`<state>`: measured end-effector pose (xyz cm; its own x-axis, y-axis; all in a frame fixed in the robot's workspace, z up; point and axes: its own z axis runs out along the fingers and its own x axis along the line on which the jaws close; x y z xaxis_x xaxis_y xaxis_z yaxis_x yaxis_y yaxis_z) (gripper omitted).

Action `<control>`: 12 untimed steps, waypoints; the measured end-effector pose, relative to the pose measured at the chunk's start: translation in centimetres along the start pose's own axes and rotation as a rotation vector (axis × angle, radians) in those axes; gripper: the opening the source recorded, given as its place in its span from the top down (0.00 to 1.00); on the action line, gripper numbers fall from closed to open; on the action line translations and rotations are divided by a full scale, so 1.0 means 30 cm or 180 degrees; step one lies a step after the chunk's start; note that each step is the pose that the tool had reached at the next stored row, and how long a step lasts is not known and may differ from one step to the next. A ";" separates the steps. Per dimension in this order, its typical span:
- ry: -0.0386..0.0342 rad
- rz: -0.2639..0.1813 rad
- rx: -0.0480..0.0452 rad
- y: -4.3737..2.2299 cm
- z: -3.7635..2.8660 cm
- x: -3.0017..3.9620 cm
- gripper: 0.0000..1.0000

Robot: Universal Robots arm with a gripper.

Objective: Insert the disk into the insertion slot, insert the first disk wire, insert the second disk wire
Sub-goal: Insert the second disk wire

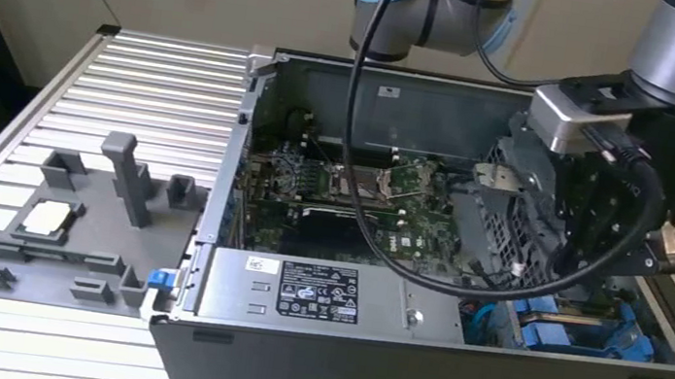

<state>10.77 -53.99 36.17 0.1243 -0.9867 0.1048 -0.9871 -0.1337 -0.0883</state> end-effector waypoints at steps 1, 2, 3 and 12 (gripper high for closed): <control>-0.0006 -0.0001 -0.0014 -0.009 0.001 0.003 0.84; -0.0011 -0.0002 -0.0027 -0.018 0.002 0.005 0.84; -0.0016 -0.0003 -0.0040 -0.027 0.003 0.008 0.84; -0.0057 -0.0004 -0.0131 -0.082 0.011 0.031 0.84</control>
<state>13.33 -54.59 36.15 0.1271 -0.9881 0.0872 -0.9902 -0.1315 -0.0474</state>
